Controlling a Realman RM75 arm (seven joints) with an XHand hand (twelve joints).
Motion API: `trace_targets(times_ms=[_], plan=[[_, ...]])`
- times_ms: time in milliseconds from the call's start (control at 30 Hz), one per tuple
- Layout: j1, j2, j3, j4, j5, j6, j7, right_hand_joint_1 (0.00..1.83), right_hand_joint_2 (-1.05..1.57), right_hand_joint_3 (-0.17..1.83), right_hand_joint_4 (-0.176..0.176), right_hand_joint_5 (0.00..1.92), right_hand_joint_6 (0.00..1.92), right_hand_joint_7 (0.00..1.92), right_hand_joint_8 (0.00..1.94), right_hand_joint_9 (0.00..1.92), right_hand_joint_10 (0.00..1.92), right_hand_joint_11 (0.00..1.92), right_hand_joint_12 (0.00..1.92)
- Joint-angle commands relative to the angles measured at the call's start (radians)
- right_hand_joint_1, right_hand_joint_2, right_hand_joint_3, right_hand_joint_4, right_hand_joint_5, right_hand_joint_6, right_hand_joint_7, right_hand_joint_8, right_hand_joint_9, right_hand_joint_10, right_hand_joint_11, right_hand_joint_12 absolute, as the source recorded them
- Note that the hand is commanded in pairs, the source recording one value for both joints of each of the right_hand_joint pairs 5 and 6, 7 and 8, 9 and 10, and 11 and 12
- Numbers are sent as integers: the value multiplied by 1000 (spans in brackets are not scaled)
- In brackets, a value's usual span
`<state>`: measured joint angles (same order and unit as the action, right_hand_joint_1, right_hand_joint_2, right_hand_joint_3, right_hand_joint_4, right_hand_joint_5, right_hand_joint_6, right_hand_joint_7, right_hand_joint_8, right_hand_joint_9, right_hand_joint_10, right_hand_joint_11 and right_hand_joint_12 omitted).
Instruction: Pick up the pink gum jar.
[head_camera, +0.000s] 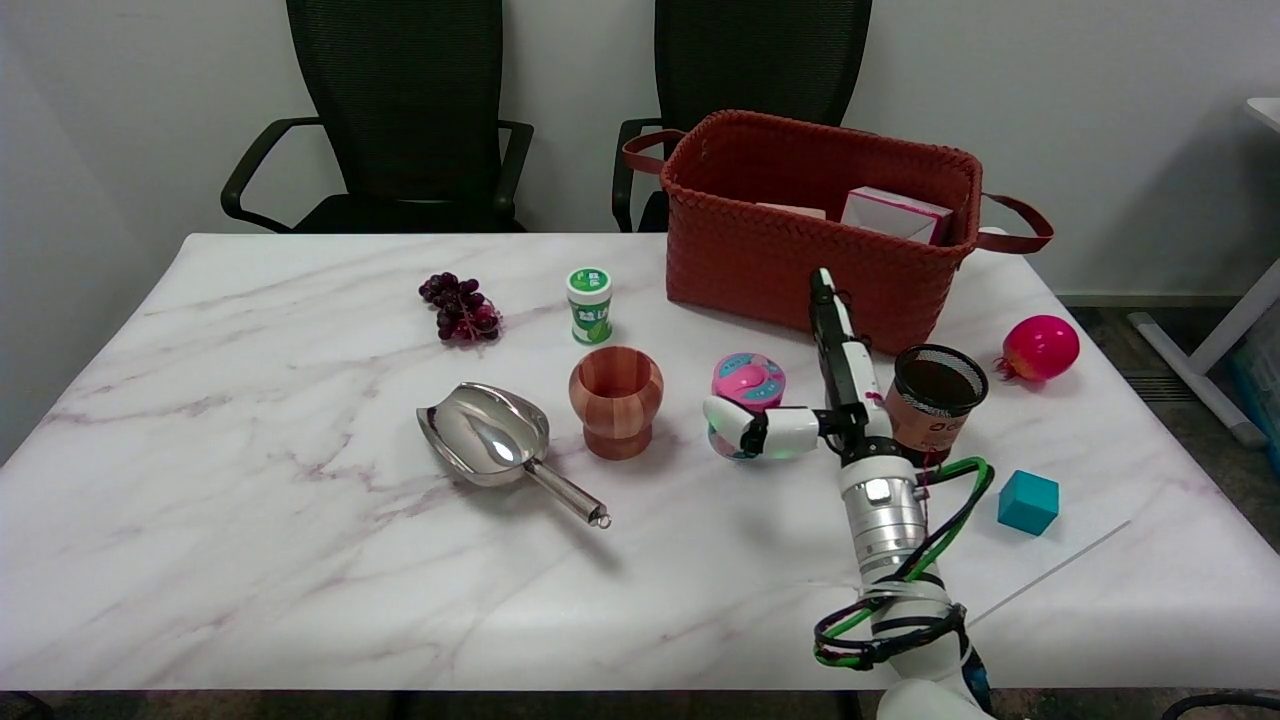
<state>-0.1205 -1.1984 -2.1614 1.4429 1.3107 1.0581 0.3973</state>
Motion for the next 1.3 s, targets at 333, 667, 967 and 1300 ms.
trace_targets(times_ms=[333,667,967,1300], plan=[[120,-26,7,-273,-68,-5,332,1191,-35,958,0,0,0,0,0,15,15,0,0],[164,-31,-31,-319,-68,-37,357,1209,-40,905,0,0,0,0,0,12,12,0,0],[162,-31,-33,-324,-68,-72,357,1307,81,856,0,0,0,0,0,0,0,0,0],[171,-34,-33,-343,-68,-94,357,1316,113,980,0,0,0,0,0,0,0,0,0]])
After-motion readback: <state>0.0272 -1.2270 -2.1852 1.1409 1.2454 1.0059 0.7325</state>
